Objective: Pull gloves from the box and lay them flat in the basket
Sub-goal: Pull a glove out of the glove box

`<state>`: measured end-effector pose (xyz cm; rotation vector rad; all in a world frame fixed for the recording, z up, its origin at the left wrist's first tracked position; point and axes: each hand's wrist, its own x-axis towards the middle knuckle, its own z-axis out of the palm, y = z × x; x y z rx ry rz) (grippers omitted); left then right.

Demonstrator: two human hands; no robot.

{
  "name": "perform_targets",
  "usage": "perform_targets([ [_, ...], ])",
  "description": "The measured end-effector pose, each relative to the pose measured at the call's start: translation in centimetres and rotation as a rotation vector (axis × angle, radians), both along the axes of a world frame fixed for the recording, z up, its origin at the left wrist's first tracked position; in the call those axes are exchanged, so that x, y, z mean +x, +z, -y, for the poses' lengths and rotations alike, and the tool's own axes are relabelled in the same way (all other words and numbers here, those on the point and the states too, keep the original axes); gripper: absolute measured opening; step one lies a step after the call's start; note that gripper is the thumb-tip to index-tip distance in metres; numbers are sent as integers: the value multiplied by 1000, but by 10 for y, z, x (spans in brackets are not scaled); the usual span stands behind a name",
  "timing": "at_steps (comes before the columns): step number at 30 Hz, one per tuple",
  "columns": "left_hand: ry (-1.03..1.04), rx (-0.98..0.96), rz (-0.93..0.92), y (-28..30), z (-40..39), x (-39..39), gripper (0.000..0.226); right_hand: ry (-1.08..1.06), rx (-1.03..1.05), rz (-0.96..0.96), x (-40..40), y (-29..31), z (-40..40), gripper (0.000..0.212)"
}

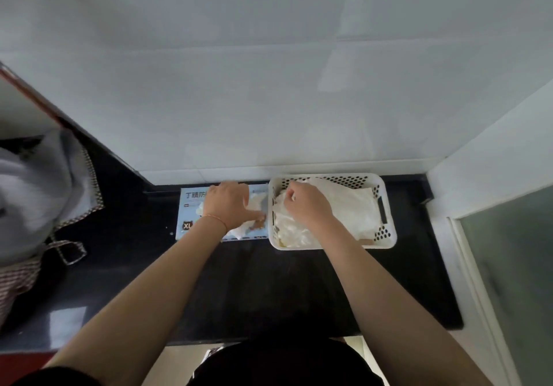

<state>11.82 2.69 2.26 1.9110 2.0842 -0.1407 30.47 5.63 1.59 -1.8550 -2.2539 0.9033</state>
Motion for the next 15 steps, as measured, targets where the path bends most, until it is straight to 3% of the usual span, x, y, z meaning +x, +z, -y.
perform_targets([
  [5,56,-70,67,6,10,-41,13,14,-52,-13,-46,5,18,15],
  [11,50,-130,174,7,9,-67,17,-23,-53,-15,-70,13,26,21],
  [15,96,-50,296,10,9,-77,24,-103,-70,-110,-78,19,28,16],
])
